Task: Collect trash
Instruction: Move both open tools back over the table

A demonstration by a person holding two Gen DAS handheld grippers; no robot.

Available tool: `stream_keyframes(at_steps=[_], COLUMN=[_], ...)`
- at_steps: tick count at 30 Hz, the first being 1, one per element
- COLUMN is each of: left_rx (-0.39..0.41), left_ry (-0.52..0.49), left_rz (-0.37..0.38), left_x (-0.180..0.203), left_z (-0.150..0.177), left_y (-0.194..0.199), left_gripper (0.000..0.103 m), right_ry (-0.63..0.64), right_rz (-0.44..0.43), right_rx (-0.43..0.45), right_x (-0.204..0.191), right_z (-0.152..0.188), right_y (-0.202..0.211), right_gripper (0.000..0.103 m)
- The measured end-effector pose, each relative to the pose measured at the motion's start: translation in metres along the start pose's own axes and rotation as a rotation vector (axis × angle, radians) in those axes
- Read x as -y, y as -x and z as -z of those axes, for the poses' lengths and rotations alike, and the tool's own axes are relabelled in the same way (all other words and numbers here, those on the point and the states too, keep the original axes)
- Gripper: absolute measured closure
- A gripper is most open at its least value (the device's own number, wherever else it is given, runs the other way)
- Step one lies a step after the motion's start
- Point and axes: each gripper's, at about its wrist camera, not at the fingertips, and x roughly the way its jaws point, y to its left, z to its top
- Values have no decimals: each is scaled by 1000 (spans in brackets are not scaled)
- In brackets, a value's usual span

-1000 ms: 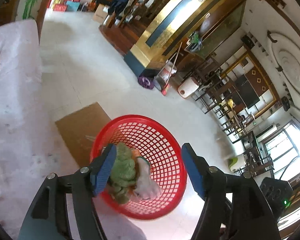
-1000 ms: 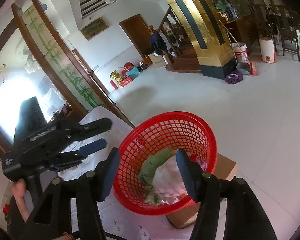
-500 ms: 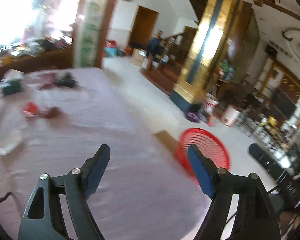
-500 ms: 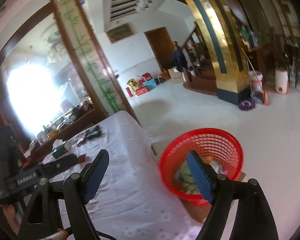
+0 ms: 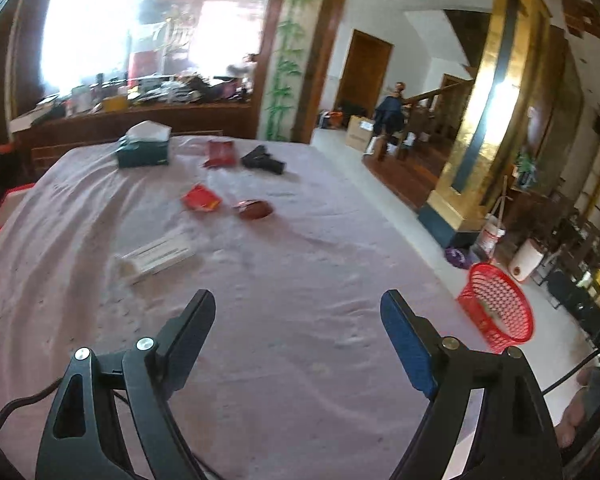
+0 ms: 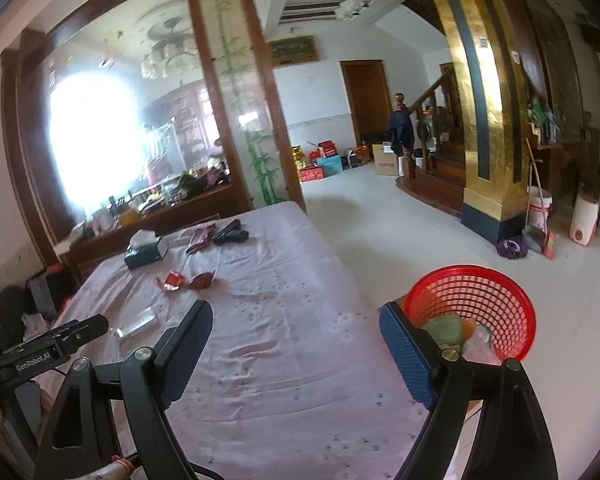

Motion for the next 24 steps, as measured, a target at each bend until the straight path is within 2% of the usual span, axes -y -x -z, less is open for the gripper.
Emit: stream_keyframes(at_steps=[8,16,24], left_rx=[-22,-41,-68], left_ry=[54,128,101], left_rz=[-100,-121,-129], left_x=[-62,-112,-133], left_z=[1,-4,-21], left_y=[-2,-7,-17], left_gripper=[20,20,20], right_ry=[8,39,35], right_rz=[-90,-194,-287], right_rx=[-54,-129,-240], right_x=[-25,-54,-78], right_z=[6,11,11], right_y=[-24,-60,-116], right_gripper=[14,14,14])
